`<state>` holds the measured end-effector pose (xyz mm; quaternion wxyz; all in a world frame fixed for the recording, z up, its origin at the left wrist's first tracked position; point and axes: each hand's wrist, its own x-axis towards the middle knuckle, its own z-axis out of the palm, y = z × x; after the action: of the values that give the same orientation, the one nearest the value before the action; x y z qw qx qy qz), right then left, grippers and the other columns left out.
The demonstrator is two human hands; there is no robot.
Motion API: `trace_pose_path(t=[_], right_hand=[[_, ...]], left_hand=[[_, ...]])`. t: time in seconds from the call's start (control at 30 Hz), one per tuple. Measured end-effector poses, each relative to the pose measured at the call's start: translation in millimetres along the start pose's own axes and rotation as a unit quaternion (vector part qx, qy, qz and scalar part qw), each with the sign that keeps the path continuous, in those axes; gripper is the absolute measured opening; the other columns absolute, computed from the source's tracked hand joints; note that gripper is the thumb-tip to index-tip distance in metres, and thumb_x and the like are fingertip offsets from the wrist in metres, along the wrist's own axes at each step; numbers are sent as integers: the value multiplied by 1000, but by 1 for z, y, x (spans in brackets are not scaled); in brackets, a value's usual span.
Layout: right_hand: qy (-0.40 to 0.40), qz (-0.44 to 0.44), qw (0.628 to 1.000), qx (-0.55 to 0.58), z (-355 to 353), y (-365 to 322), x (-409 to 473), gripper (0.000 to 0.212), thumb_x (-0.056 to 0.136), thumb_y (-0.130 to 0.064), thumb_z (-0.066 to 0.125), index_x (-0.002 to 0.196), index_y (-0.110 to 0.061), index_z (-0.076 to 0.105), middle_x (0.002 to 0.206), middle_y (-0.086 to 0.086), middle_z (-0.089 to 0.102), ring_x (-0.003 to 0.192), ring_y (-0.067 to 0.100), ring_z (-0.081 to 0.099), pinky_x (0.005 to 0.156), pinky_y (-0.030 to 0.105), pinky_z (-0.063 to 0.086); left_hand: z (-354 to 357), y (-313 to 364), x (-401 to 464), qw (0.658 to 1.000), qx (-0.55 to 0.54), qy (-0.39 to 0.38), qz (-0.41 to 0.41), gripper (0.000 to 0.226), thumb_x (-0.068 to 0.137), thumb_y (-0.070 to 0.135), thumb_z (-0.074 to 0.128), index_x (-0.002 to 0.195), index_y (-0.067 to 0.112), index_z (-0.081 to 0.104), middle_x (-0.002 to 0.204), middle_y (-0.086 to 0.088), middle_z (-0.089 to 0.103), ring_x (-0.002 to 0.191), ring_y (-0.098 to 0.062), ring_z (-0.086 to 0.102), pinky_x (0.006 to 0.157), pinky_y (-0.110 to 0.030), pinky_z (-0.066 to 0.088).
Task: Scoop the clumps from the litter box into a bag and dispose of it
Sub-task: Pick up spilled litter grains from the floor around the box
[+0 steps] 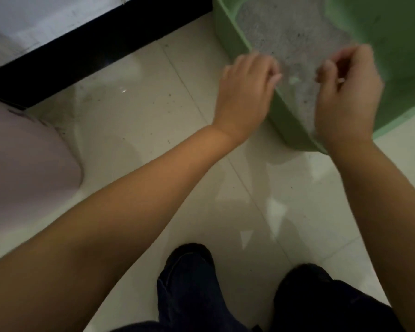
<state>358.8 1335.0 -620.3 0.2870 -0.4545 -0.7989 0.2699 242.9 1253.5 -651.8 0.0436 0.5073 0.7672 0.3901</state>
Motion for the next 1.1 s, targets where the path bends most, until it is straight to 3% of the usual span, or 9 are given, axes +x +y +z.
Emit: trace_pose_path(t=[0.07, 0.17, 0.23, 0.33, 0.4, 0.5, 0.63, 0.77, 1.1], right_hand=[[-19, 64, 996, -54, -8, 25, 5, 16, 94, -14, 43, 101, -9, 56, 99, 11, 64, 87, 19, 57, 80, 25, 45], [-89, 106, 981, -133, -14, 50, 5, 25, 93, -12, 47, 117, -8, 54, 114, 11, 63, 105, 25, 58, 90, 35, 44], [-79, 90, 984, -129, -11, 46, 1, 27, 93, -13, 48, 118, -9, 55, 117, 10, 62, 108, 25, 57, 92, 35, 45], [-31, -43, 997, -63, 11, 13, -15, 20, 91, -13, 48, 102, -3, 62, 99, 14, 63, 88, 21, 58, 77, 29, 44], [-108, -80, 991, -26, 39, -9, -35, 16, 90, -14, 51, 98, -6, 63, 93, 12, 64, 80, 19, 56, 72, 28, 42], [-282, -103, 953, -39, 92, -17, -66, 13, 91, -17, 54, 98, -12, 64, 95, 8, 63, 85, 23, 58, 75, 34, 47], [-407, -104, 903, -86, 133, -11, -94, 24, 94, -21, 50, 115, -12, 59, 113, 9, 58, 106, 27, 52, 86, 40, 46], [-393, -147, 899, -124, 147, -11, -100, 28, 92, -24, 53, 118, -13, 58, 115, 11, 56, 107, 31, 50, 85, 40, 43], [-321, -202, 915, -135, 171, -8, -103, 8, 78, -11, 67, 77, -3, 66, 77, 16, 63, 72, 35, 59, 59, 36, 43]], left_hand=[[17, 21, 25, 991, 63, -102, 59, 21, 93, 23, 44, 98, 11, 60, 101, -6, 60, 97, -24, 53, 80, -31, 29], [41, 22, 36, 959, 153, -232, 57, 29, 95, 12, 39, 120, 20, 52, 124, 1, 52, 118, -19, 44, 94, -32, 28], [37, 10, 26, 974, 100, -195, 54, 39, 92, 6, 41, 127, 21, 51, 126, 1, 54, 119, -19, 45, 95, -32, 29], [6, -25, -7, 997, 45, -51, 30, 29, 87, 12, 48, 111, 14, 63, 109, -7, 62, 103, -27, 55, 87, -30, 32], [-16, -67, -43, 995, 56, -8, -80, 24, 86, 22, 47, 98, 12, 66, 96, -7, 64, 92, -28, 58, 81, -29, 33], [-49, -118, -104, 968, 69, -18, -239, 25, 82, 31, 47, 80, 12, 65, 78, -6, 65, 77, -28, 59, 77, -39, 47], [-60, -127, -161, 958, 112, -55, -257, 22, 81, 28, 52, 78, 11, 64, 74, -6, 65, 71, -27, 59, 73, -38, 49], [-48, -124, -175, 950, 138, -71, -269, 28, 81, 34, 51, 98, 15, 63, 87, -2, 62, 85, -24, 57, 79, -26, 27], [-30, -138, -138, 950, 189, -67, -238, 25, 85, 31, 51, 97, 14, 64, 87, -4, 63, 84, -26, 58, 76, -29, 25]])
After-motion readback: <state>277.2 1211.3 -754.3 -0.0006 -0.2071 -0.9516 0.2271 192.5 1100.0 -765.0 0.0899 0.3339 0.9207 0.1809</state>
